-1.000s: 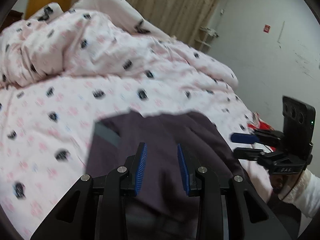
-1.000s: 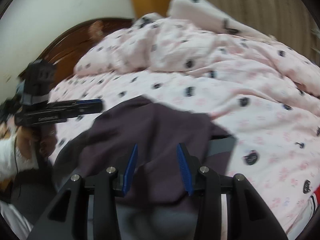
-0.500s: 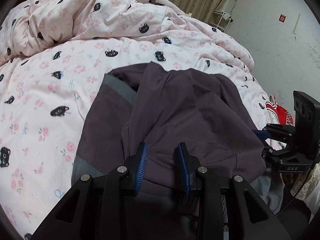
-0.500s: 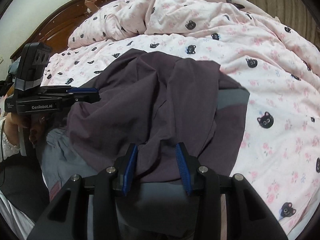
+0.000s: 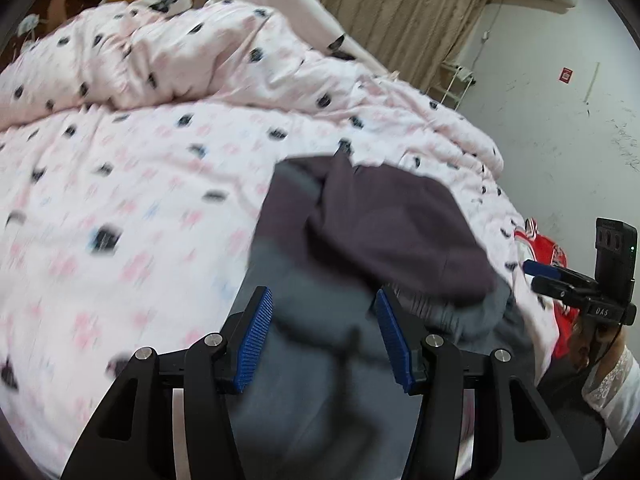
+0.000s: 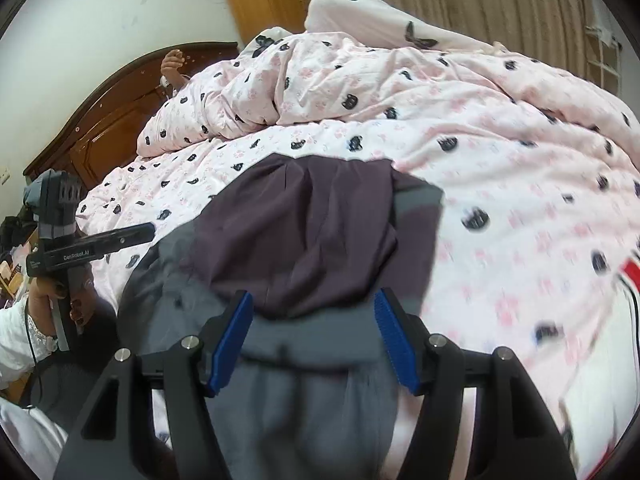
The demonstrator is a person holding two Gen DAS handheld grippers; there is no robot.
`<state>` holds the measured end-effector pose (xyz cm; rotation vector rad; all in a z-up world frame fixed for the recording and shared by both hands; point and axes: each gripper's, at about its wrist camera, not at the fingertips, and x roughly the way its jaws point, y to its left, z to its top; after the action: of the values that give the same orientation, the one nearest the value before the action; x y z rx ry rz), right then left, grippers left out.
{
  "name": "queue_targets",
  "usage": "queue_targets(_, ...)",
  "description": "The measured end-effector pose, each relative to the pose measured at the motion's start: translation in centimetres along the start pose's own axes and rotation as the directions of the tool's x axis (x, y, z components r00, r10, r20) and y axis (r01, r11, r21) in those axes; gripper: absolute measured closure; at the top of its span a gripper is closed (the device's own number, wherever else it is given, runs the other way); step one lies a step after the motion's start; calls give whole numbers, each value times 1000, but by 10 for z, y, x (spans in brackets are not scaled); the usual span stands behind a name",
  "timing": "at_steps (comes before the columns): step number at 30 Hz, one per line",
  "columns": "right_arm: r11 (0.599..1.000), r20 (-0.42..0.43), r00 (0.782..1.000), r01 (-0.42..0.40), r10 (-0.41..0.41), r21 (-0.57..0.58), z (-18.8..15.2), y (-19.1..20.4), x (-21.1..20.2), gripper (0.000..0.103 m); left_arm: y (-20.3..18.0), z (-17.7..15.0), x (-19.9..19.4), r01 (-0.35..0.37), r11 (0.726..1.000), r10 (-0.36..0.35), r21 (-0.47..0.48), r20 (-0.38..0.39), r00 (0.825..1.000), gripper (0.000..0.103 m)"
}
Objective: Fold clothes
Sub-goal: 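Move both grippers to the edge of the folded grey bundle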
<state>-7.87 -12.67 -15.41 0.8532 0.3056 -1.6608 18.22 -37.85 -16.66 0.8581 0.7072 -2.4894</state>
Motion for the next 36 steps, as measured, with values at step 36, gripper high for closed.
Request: queue_targets(36, 994, -73, 993, 96, -93, 43, -78, 19, -32, 38, 57, -124, -19, 80, 995, -86, -61, -99, 991, 54)
